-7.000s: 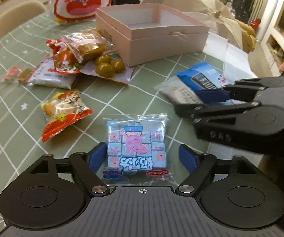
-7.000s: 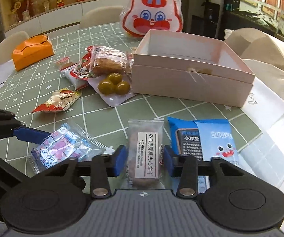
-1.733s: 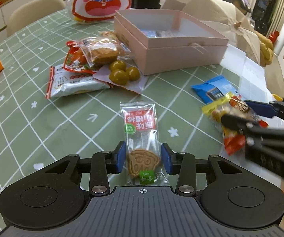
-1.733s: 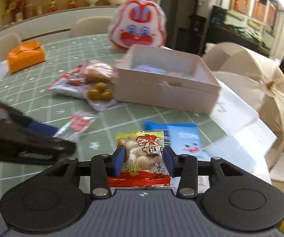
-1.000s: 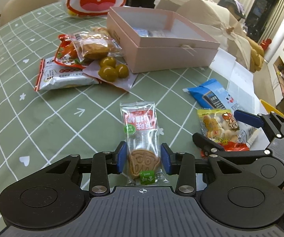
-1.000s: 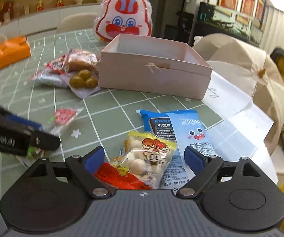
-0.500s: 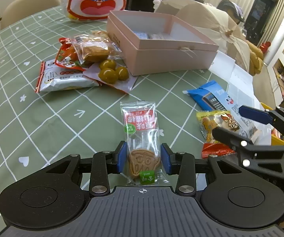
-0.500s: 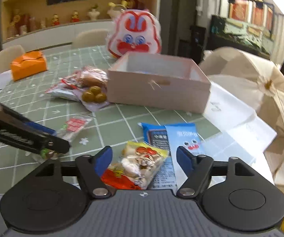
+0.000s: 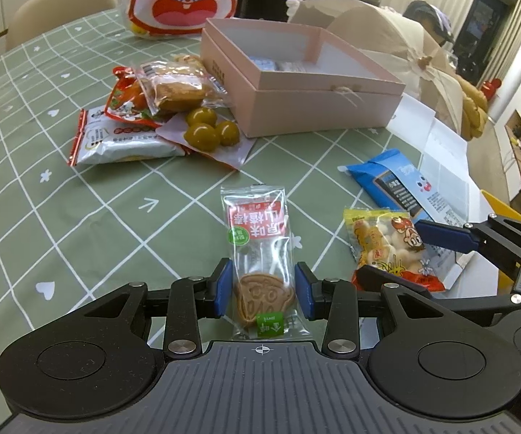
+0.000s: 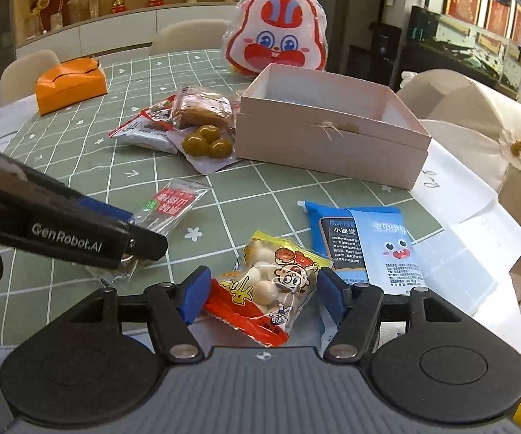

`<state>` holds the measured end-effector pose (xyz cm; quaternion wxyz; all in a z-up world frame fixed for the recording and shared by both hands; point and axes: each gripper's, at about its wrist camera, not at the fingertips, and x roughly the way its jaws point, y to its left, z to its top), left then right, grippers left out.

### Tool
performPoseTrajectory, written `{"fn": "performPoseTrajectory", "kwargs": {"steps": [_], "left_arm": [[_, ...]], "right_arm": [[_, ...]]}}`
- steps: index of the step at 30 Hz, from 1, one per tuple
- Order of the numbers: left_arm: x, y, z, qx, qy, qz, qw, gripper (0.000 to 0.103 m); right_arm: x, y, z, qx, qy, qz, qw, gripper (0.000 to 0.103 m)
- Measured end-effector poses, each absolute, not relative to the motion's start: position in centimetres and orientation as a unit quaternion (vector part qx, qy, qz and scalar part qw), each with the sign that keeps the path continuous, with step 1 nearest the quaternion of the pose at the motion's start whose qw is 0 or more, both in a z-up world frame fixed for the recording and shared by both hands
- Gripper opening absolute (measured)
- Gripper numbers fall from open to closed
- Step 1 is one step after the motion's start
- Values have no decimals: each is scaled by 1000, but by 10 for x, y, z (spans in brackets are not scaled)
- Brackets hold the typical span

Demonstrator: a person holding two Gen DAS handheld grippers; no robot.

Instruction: Organize snacks

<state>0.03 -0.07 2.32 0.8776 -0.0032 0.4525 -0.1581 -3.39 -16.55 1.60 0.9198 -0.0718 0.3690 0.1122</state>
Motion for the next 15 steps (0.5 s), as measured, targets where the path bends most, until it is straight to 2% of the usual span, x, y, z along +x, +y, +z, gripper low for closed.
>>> {"fn": "performPoseTrajectory", "kwargs": {"steps": [9, 15], "left_arm": [[1, 1, 23, -14, 453, -152, 878, 42], [-3, 4, 23, -28, 451, -138, 881, 42]], "right_arm": [[-31, -174, 15, -15, 414, 138, 899, 65], [-19, -168, 10, -6, 415, 138, 899, 77]]}}
